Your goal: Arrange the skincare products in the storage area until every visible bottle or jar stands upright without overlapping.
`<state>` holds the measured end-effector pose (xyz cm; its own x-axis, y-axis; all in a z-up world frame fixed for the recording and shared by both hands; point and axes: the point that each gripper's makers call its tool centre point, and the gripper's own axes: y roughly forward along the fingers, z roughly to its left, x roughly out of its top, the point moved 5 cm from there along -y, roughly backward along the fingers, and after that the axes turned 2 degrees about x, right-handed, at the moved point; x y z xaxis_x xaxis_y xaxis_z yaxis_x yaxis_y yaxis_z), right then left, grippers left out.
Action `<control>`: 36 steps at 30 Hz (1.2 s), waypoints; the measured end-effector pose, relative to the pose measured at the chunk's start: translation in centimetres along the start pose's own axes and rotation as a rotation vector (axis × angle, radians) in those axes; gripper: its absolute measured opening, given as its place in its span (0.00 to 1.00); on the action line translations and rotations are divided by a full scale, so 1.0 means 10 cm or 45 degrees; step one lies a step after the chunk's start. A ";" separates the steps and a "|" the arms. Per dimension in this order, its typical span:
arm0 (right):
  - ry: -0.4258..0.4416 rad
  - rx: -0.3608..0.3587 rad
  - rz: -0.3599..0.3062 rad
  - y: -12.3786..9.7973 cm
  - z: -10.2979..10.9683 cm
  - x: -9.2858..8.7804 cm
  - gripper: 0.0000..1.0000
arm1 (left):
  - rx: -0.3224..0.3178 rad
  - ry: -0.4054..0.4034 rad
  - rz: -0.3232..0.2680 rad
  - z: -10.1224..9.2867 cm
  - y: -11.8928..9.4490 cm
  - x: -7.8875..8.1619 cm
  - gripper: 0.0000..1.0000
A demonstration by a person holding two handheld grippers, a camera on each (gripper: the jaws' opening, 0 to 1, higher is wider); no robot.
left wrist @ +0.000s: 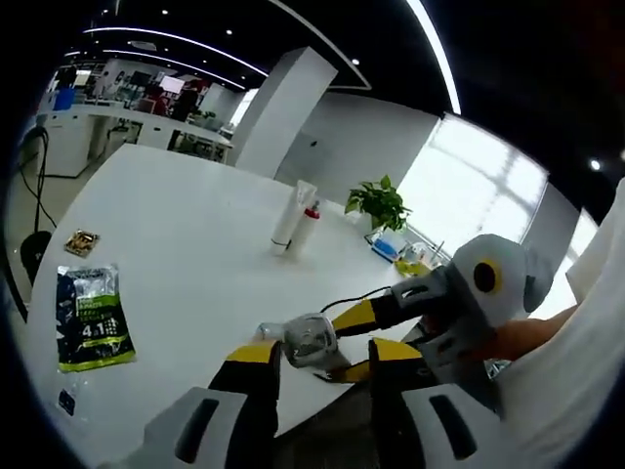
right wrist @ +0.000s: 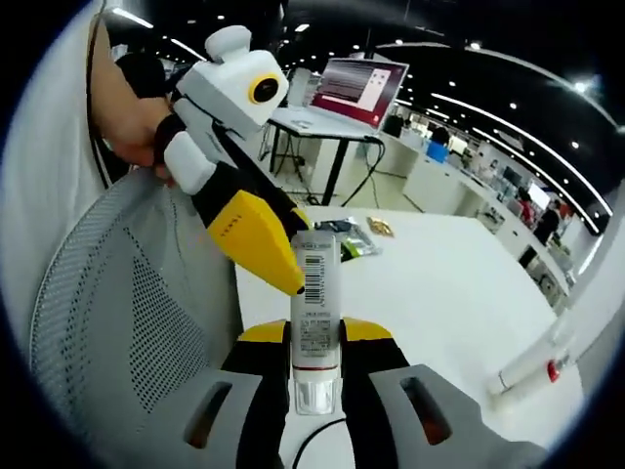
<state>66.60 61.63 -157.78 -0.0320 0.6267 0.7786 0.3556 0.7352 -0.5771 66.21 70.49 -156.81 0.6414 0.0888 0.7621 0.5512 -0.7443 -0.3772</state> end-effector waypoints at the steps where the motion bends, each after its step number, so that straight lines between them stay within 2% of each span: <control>1: -0.004 0.002 -0.002 0.00 0.00 0.01 0.16 | 0.010 -0.020 0.014 0.04 0.00 0.00 0.27; 3: -0.045 0.000 0.000 0.01 0.02 0.04 0.16 | -0.023 -0.069 0.049 0.05 0.00 -0.03 0.24; 6: -0.114 -0.002 0.041 0.02 0.02 0.03 0.16 | -0.013 -0.091 0.056 0.06 0.00 -0.04 0.24; 14: -0.302 0.014 0.076 0.03 -0.02 0.08 0.16 | -0.024 -0.184 0.060 0.08 0.00 -0.03 0.24; 18: -0.339 0.014 0.077 0.04 -0.02 0.10 0.16 | -0.025 -0.252 0.056 0.09 0.00 -0.02 0.23; 19: -0.343 0.018 0.079 0.04 -0.02 0.10 0.16 | -0.040 -0.306 0.046 0.07 -0.01 0.00 0.22; 28: -0.300 0.012 0.048 0.09 -0.06 0.12 0.17 | -0.022 -0.292 0.028 0.12 -0.01 0.02 0.20; 32: -0.202 0.035 0.016 0.13 -0.08 0.11 0.17 | -0.002 -0.306 0.023 0.16 -0.02 0.03 0.20; 36: -0.075 0.059 0.009 0.17 -0.10 0.08 0.22 | 0.027 -0.345 0.002 0.22 -0.03 0.05 0.20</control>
<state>68.09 63.12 -157.88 -0.0848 0.6448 0.7596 0.3127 0.7411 -0.5942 67.57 72.23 -157.49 0.7603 0.2637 0.5936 0.5591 -0.7310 -0.3913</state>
